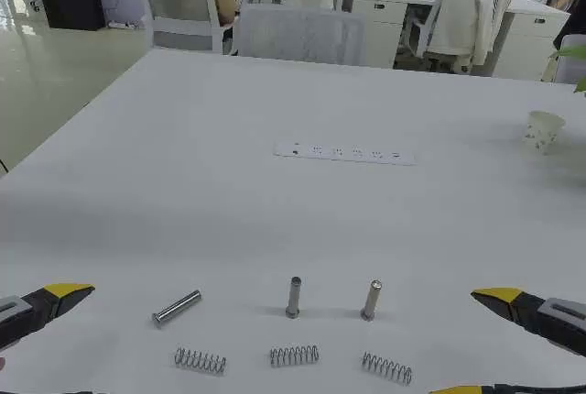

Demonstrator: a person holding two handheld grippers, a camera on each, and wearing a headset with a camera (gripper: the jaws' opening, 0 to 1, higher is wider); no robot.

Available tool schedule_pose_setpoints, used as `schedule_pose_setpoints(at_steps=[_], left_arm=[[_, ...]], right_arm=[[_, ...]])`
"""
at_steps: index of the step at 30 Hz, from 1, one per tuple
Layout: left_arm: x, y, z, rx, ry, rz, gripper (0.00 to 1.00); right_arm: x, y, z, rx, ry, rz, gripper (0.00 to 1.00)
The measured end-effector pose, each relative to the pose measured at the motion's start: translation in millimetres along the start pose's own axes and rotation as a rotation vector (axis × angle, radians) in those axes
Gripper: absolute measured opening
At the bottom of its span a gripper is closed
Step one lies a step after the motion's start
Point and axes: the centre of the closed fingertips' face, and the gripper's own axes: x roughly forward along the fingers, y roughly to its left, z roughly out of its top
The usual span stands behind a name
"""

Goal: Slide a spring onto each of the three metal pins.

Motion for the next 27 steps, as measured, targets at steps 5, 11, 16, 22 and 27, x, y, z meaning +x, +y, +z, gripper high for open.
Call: schedule_pose_setpoints(at_steps=[5,11,16,22,27], left_arm=[[1.5,-0.8,0.3,0.003,0.003,-0.010,0.90],[3.0,-2.1,0.4,0.005,0.005,-0.019,0.90],[5.0,-2.3,-0.3,0.007,0.010,-0.023,0.90],[6.8,-1.1,0.0,0.009,0.012,-0.024,0.90],[6.9,-0.6,-1.0,0.008,0.017,-0.024,0.89]], right_arm=[[-0.1,1.3,-0.4,0.004,0.001,-0.003,0.77],[-0.9,3.0,-2.6,0.002,0.009,-0.005,0.76],[0.2,2.3,-4.3,0.007,0.011,-0.008,0.76],[1.7,1.8,-5.6,0.011,0.008,-0.008,0.76],[2.1,2.5,-7.1,0.011,0.009,-0.005,0.76]])
